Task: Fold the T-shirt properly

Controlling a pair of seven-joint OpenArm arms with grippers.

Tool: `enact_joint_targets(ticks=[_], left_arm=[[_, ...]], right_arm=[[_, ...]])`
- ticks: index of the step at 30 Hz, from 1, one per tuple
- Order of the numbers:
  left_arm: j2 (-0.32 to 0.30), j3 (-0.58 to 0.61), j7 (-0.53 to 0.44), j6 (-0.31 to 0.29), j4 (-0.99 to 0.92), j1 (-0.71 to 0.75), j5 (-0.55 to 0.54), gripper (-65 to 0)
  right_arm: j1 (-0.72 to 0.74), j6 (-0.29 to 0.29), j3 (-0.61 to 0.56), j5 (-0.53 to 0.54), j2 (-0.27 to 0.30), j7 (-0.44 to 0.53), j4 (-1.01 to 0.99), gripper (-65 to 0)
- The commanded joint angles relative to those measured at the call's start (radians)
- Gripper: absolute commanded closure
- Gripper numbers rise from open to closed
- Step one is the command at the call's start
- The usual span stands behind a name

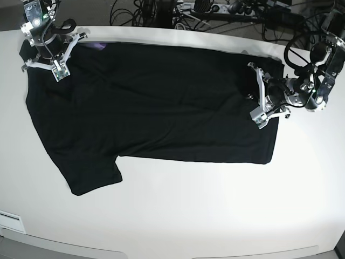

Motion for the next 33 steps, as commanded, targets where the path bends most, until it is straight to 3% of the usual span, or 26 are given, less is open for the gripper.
enact_joint_targets(ticks=[1,9,17,25,33], left_arm=[[-0.022,0.012,0.113,0.008,-0.013,0.021,0.070,0.0],[-0.022,0.013,0.122,0.003,-0.005,0.030,0.005,0.0],[-0.022,0.013,0.125,0.003,0.048,0.138,0.051,0.0],[-0.022,0.013,0.134,0.004,0.075,0.151,0.072,0.0],[-0.022,0.013,0.137,0.004,0.103,0.151,0.073,0.0]], right_arm=[[-0.031,0.000,0.005,-0.004,0.011,-0.052,-0.002,0.0],[-0.119,-0.030,0.005,-0.009,0.011,-0.049,-0.002,0.0],[-0.134,-0.014,0.005,-0.007,0.011,-0.057,0.011,0.0],[-0.177,-0.011,0.005,0.018,0.011,-0.078,0.074,0.0],[-0.180,-0.031,0.005,-0.024,0.011,-0.068,0.074,0.0]])
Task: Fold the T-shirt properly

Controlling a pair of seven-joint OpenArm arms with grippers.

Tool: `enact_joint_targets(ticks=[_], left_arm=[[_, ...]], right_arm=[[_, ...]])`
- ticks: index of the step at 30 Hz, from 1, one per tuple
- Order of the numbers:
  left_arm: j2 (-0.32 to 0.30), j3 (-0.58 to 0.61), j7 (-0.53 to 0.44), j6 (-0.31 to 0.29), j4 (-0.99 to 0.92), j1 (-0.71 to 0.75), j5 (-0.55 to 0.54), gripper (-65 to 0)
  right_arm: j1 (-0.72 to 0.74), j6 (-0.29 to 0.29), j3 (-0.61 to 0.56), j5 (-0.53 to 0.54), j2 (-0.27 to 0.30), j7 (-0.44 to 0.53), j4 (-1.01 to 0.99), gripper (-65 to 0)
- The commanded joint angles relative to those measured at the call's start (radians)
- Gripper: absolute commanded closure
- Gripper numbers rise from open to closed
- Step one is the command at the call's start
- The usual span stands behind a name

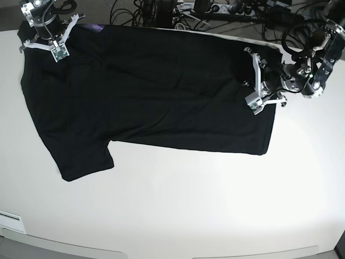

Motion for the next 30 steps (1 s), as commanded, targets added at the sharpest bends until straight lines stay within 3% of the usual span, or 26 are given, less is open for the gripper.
enact_joint_targets(ticks=[1,6,9,16,24,27,30], left_arm=[[-0.011,0.022,0.131,0.000,-0.007,0.029,0.043,0.0],[-0.011,0.022,0.129,0.000,-0.005,0.021,0.047,0.0],[-0.011,0.022,0.127,0.000,-0.004,0.003,0.066,0.0],[-0.011,0.022,0.128,0.000,0.000,-0.054,0.061,-1.8],[-0.015,0.016,0.130,0.001,0.064,-0.113,0.084,-1.8],[-0.022,-0.043,0.097,0.042,0.133,-0.134,0.127,-4.6],[-0.023,-0.186,0.045,0.077,0.211,-0.143,0.140,-9.3]], right_arm=[[-0.017,0.011,-0.002,0.001,0.006,-0.048,-0.003,0.0],[-0.016,-0.016,-0.002,-0.005,0.006,-0.048,0.001,0.0],[-0.016,-0.063,-0.002,-0.010,0.006,-0.048,0.032,0.0],[-0.016,-0.122,-0.002,-0.140,0.006,-0.045,0.135,0.0],[-0.014,-0.169,-0.002,-0.139,0.006,-0.005,0.157,0.0],[-0.014,-0.169,-0.002,-0.139,0.006,-0.004,0.157,0.0],[-0.014,-0.169,-0.002,-0.138,0.006,-0.005,0.157,0.0]])
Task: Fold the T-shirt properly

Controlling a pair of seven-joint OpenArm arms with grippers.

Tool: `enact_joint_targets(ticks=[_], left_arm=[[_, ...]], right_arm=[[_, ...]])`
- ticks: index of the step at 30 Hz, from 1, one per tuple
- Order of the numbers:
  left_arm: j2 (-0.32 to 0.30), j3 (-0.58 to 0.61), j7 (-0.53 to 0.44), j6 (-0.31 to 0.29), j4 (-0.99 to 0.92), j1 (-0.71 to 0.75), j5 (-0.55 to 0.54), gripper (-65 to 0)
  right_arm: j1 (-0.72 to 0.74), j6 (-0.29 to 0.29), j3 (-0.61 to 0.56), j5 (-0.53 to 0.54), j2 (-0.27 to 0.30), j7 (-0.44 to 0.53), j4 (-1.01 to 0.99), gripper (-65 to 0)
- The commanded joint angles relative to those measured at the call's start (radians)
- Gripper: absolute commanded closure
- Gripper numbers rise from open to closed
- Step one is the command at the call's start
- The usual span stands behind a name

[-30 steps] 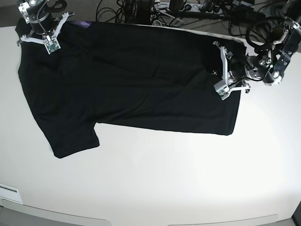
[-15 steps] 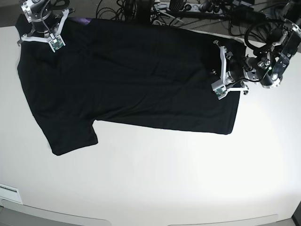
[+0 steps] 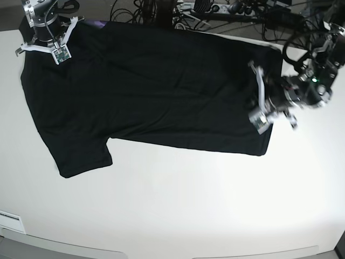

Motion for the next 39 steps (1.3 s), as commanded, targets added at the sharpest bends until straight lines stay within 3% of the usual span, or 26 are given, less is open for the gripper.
enact_joint_targets(ticks=[1,5,7,12,17,22,28,34,39], left_arm=[[-0.019,-0.071,-0.025,0.004,0.035,-0.024,-0.002,-11.3],[-0.015,-0.292,-0.038,0.010,0.044,-0.050,-0.072,-25.4],[0.005,-0.386,-0.060,0.042,-0.014,-0.050,-0.079,-31.6],[0.110,-0.511,-0.075,0.015,-0.397,-0.128,-0.245,-33.1],[0.141,-0.505,0.028,-0.105,-0.838,-0.268,-0.492,-34.8],[0.161,-0.420,0.100,-0.164,-1.140,-0.409,-0.614,-34.8],[0.209,-0.283,0.106,-0.180,-1.255,-0.482,-0.624,-34.8],[0.286,-0.231,0.100,-0.165,-1.258,-0.490,-0.539,-34.7],[0.342,-0.163,0.120,-0.164,-1.258,-0.487,-0.535,-34.6]], right_arm=[[-0.003,-0.010,0.006,-0.009,0.012,0.015,0.018,0.0],[-0.003,-0.009,0.006,-0.009,0.012,0.015,0.018,-9.2],[-0.003,-0.010,0.006,-0.009,0.012,0.015,0.018,-14.9],[0.018,-0.010,0.006,-0.005,0.009,0.018,0.018,-23.5],[0.019,-0.029,0.006,-0.006,0.006,0.004,0.018,-27.5],[0.025,-0.036,0.006,-0.009,0.007,-0.001,0.018,-27.4],[0.027,-0.036,0.006,-0.009,0.007,-0.002,0.018,-27.4],[0.027,-0.048,0.006,-0.009,0.007,-0.002,0.018,-27.4],[0.031,-0.047,0.006,-0.009,0.007,-0.002,0.018,-27.4]])
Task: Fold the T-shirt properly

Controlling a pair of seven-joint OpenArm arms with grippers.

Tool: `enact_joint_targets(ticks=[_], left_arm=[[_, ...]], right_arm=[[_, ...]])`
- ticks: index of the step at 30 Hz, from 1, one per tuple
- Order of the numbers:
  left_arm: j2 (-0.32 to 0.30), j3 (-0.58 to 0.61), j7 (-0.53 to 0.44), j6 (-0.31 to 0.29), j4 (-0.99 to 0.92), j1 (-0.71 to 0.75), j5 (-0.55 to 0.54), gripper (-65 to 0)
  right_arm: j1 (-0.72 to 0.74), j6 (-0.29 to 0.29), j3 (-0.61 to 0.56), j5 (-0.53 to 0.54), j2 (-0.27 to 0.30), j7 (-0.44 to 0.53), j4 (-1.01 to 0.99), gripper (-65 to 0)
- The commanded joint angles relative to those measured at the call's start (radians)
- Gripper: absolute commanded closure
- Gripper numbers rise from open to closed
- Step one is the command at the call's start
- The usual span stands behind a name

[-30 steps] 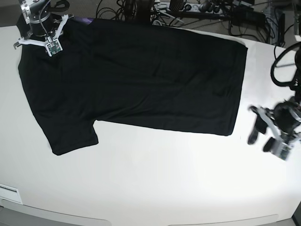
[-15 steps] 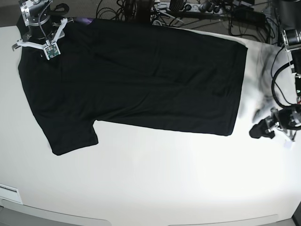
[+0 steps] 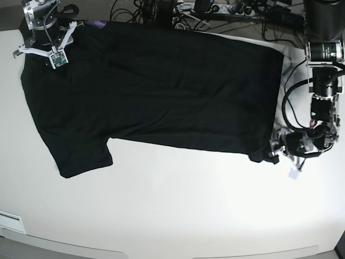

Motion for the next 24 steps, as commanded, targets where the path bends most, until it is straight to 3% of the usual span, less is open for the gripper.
enact_joint_targets(ticks=[1,3,5,6,12,16,19,24], left_arm=[[0.000,0.021,0.048,0.008,0.005,-0.008,0.045,-33.6],[0.003,0.035,0.047,0.010,0.005,-0.010,0.045,-24.8],[0.001,0.035,0.047,0.014,0.005,-0.011,0.047,-5.0],[0.001,0.034,0.047,0.014,0.005,-0.013,0.053,0.0],[0.001,0.034,0.055,0.013,0.005,-0.011,0.068,0.0],[0.002,0.035,0.057,0.012,0.005,0.002,0.061,0.0],[0.002,0.035,0.058,0.009,0.005,0.000,0.061,0.0],[0.002,0.035,0.058,0.009,0.005,0.003,0.065,0.0]], right_arm=[[-0.001,-0.008,0.006,-0.011,0.012,0.014,0.018,-27.4],[-0.001,-0.008,0.006,-0.012,0.012,0.015,0.018,-27.4],[0.011,-0.009,0.006,-0.012,0.012,0.017,0.018,-27.4],[0.026,-0.016,0.006,-0.012,0.012,0.016,0.018,-27.4],[0.238,-0.098,0.006,0.000,0.012,0.017,0.018,-27.4],[0.421,-0.121,0.017,0.058,0.011,0.014,-0.027,-27.5],[0.585,-0.056,0.053,0.205,0.011,0.014,-0.169,-27.5],[0.872,0.165,0.151,0.515,0.006,-0.032,-0.555,-27.5]])
